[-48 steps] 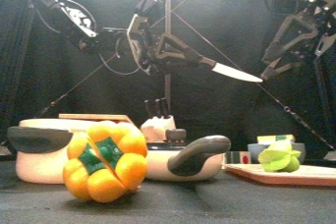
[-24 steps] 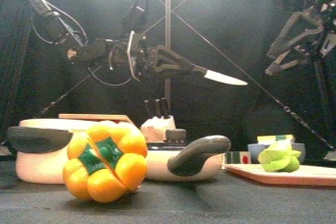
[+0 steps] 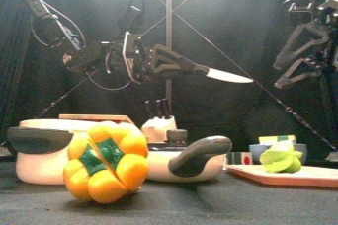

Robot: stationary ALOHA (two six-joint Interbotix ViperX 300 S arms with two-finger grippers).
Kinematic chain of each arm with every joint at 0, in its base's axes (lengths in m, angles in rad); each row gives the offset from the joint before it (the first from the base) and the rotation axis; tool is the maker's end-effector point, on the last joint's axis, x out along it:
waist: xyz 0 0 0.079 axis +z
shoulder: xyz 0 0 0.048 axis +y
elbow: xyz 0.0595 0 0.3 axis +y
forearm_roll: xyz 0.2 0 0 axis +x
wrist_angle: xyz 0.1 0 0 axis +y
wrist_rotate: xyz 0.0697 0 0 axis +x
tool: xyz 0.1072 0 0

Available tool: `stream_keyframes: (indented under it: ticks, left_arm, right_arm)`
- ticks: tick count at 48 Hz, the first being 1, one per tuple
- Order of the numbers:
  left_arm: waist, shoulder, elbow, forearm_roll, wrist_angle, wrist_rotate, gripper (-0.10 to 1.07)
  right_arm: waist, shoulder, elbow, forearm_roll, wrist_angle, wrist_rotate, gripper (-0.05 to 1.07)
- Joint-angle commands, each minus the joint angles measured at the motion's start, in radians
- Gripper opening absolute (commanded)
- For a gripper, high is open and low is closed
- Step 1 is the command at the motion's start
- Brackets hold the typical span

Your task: Grab pairing knife with other hand

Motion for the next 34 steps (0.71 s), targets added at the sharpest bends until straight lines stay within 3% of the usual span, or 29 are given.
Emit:
stream_keyframes:
  ticks: [1, 17, 34]
  left_arm:
    - [-0.008, 0.009, -0.034, 0.0, -0.014, 0.0, 0.57]
    - [-0.012, 0.127, -0.095, 0.035, -0.169, -0.008, 0.57]
    - [-0.008, 0.16, -0.107, 0.009, -0.19, -0.012, 0.57]
  right_arm:
    - [0.015, 0.025, -0.011, -0.037, 0.023, -0.002, 0.93]
    - [0.072, 0.126, -0.014, -0.161, 0.029, -0.003, 0.93]
    - [0.144, 0.092, 0.057, -0.199, 0.107, 0.029, 0.93]
